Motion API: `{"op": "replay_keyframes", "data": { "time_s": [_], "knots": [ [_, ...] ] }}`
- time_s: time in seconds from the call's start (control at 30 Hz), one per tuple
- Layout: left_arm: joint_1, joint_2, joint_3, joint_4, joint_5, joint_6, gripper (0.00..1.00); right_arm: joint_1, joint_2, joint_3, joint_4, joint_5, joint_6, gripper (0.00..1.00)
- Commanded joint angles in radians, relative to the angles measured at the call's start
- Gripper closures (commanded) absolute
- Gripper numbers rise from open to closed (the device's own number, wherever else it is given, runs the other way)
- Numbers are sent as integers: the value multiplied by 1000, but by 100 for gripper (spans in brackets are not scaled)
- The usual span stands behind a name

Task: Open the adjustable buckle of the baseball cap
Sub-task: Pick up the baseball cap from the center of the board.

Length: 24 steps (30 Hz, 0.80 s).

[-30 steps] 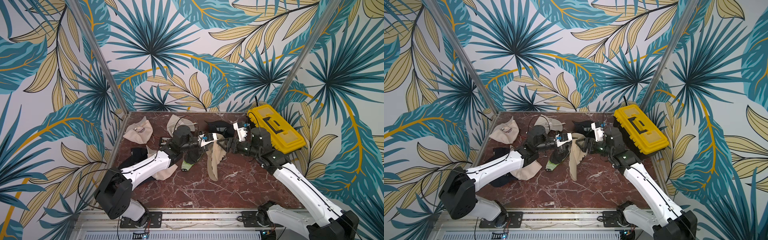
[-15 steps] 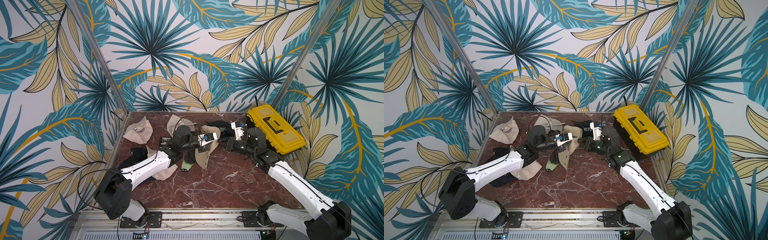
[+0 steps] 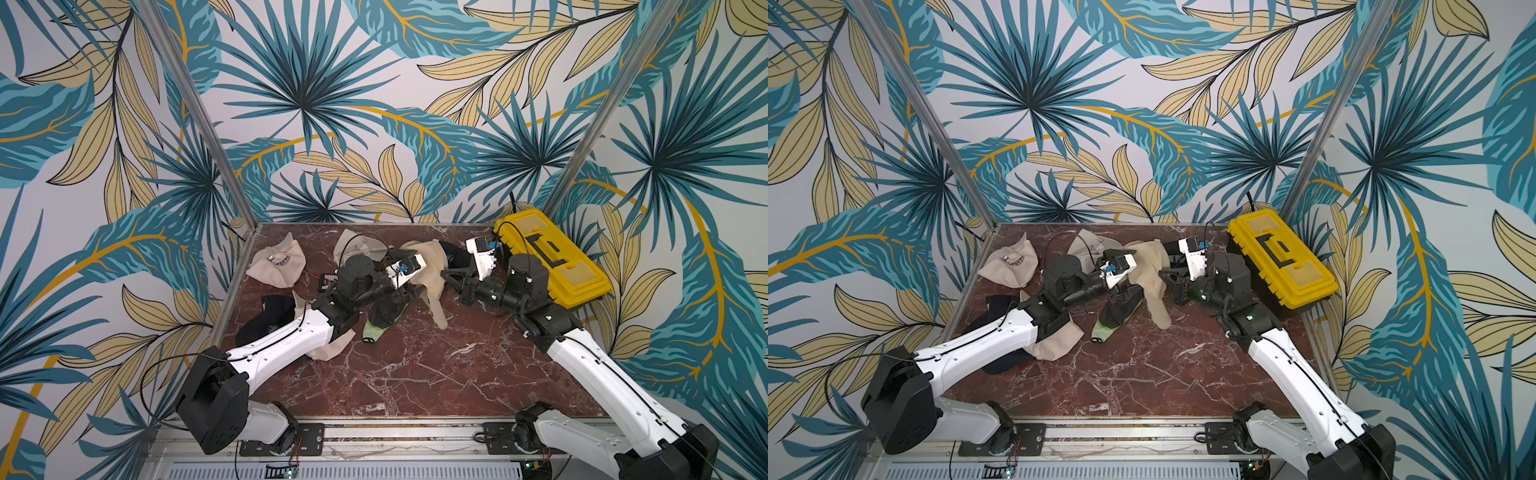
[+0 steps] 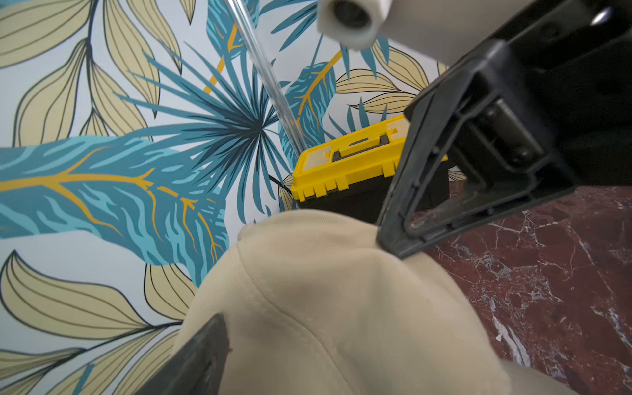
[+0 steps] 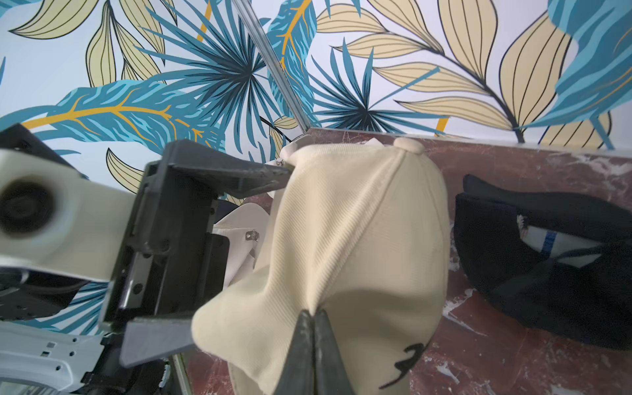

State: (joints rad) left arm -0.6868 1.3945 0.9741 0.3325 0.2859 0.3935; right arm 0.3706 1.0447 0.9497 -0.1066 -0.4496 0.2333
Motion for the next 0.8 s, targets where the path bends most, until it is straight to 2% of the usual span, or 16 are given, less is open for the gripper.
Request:
{"op": "replay_keyframes", "data": {
  "time_s": [0.0,0.07,0.17,0.33,0.43,0.53,0.63,0.77],
  "knots": [
    [5,-34,-45,13,-188,-82,16,-21,-22,-16,52,-8,-143,100],
    [26,-62,-88,13,-206,-125,15,-41,-19,-10,62,-26,-174,100],
    [65,-116,-150,13,-139,-175,16,-73,-9,4,67,-72,-209,100],
    [92,-194,-257,13,-118,-130,15,-128,34,88,-5,-174,-268,100],
    [135,-222,-283,13,-78,-228,15,-149,43,115,-7,-242,-299,100],
    [206,-243,-282,13,17,-431,14,-169,52,134,-12,-288,-314,100],
    [265,-247,-273,13,187,-588,16,-180,68,157,-31,-315,-338,100],
    [294,-200,-239,13,425,-670,23,-191,103,183,-33,-355,-358,100]
  ]
}}
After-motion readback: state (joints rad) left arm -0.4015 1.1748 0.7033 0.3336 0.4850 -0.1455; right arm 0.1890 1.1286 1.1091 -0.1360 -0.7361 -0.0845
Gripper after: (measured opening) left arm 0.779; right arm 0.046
